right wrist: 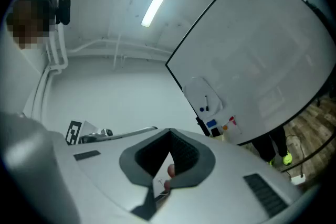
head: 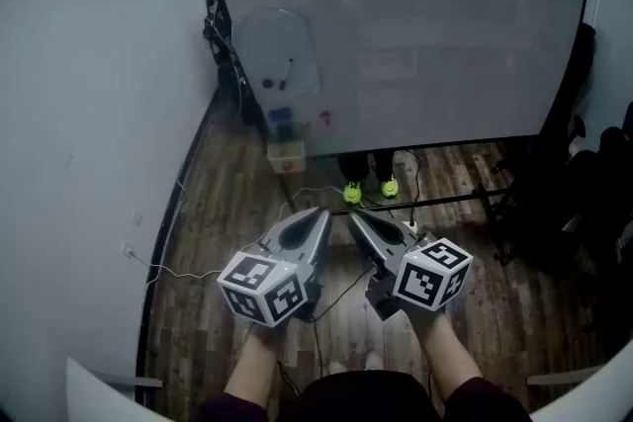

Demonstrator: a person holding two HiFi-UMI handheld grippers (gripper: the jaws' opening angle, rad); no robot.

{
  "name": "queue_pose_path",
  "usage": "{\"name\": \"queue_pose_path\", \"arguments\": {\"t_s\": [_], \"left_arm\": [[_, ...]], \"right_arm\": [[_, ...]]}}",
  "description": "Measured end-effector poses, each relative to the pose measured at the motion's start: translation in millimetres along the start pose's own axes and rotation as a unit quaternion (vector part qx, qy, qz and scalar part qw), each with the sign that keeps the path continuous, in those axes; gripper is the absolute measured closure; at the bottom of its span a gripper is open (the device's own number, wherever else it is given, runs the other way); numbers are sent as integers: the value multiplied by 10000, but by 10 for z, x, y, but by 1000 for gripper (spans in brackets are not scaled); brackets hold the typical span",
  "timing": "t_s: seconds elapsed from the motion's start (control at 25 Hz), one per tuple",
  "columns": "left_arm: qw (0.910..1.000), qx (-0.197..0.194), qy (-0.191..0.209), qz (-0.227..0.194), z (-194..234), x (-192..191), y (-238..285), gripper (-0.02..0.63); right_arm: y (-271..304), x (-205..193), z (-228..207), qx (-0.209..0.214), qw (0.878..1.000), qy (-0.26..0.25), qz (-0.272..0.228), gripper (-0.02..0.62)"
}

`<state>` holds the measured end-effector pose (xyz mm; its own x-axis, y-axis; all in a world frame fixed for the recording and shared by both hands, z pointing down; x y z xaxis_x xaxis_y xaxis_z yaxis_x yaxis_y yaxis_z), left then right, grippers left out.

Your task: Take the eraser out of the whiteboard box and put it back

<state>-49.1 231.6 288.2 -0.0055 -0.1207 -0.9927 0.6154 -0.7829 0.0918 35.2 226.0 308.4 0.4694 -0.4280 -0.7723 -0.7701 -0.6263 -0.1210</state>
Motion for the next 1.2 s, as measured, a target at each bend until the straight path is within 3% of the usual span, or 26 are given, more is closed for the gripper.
{"name": "queue_pose_path", "arguments": {"t_s": [0.84,1.2], "left_arm": [[9994,328,-9,113,-37,-74,289,600],[9992,328,-116,177,-87,-181,509,600]], "right_arm": [[-129,156,-279,253,9995,162,87,592],[-208,220,-504,154,9995,189,215,592]]}}
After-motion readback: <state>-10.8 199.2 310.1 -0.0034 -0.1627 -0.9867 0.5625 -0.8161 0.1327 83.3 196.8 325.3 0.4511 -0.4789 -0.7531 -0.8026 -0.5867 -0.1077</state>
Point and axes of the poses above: the fingertips, and each gripper's own axes: y forward along the fingers, z to its left, x out of its top, the point moved 3 cm from there along -y, backward along the fingers, and after that the axes turned 8 degrees about y, right-handed, at the moved point
